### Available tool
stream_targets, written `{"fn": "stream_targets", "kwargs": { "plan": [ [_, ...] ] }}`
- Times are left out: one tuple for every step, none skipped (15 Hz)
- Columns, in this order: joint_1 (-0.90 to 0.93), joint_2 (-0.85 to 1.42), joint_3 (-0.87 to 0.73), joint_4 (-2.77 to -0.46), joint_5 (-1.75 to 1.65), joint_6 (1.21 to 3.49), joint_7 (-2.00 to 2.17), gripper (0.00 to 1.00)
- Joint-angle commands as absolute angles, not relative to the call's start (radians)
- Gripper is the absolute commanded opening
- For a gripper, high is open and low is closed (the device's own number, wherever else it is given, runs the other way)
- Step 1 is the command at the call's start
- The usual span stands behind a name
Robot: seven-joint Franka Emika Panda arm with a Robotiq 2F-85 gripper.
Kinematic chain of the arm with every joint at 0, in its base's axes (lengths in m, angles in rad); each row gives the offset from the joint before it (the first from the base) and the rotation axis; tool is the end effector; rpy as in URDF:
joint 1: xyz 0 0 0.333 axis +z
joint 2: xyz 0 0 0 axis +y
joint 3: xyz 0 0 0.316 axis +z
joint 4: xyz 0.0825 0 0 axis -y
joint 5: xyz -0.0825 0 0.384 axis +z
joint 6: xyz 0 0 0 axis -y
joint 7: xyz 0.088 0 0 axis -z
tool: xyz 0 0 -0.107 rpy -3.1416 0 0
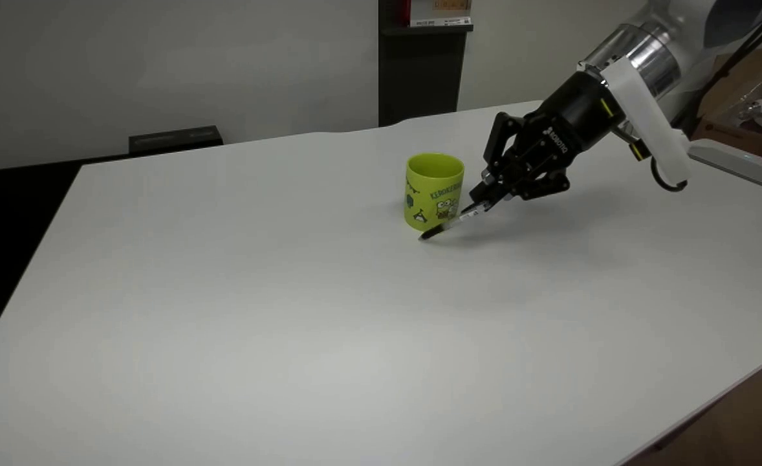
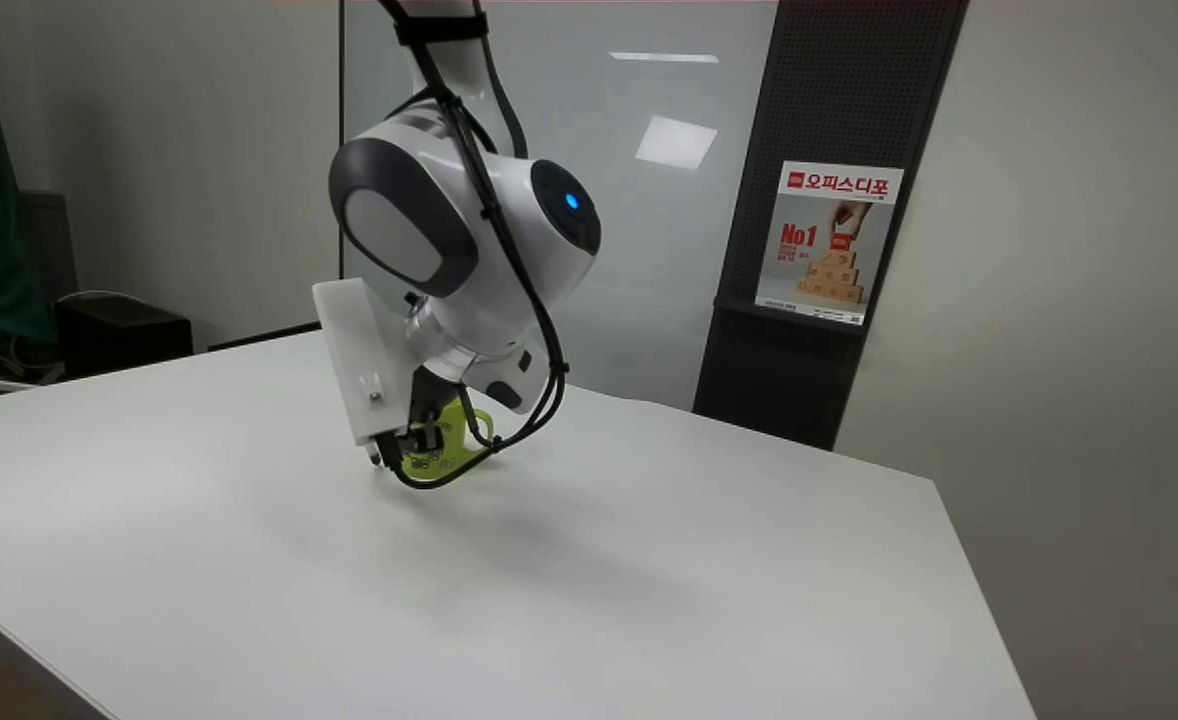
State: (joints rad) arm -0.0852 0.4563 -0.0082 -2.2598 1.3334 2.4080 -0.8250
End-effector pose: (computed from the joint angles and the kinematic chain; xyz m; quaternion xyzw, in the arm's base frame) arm 0.5011 -0.0411 0.1379 -0.9110 0.2050 -0.0421 0.3554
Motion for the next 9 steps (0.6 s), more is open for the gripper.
{"fn": "stream_targets", "kwargs": {
  "plan": [
    [-0.084, 0.452, -0.008, -2.278, 1.378, 2.402, -0.867, 0.49],
    [-0.083, 0.453, -0.009, -2.279, 1.378, 2.402, -0.868, 0.55],
    [-0.084, 0.454, -0.009, -2.279, 1.377, 2.401, -0.872, 0.61],
    [-0.083, 0.454, -0.009, -2.28, 1.377, 2.403, -0.876, 0.69],
    [-0.08, 0.452, -0.01, -2.282, 1.375, 2.409, -0.88, 0.75],
    [-0.075, 0.45, -0.011, -2.283, 1.369, 2.418, -0.87, 0.81],
    [-0.069, 0.444, -0.013, -2.287, 1.36, 2.426, -0.862, 0.89],
    [-0.059, 0.434, -0.015, -2.294, 1.348, 2.445, -0.857, 0.95],
    [-0.052, 0.428, -0.017, -2.298, 1.334, 2.459, -0.847, 1.0]
  ]
}}
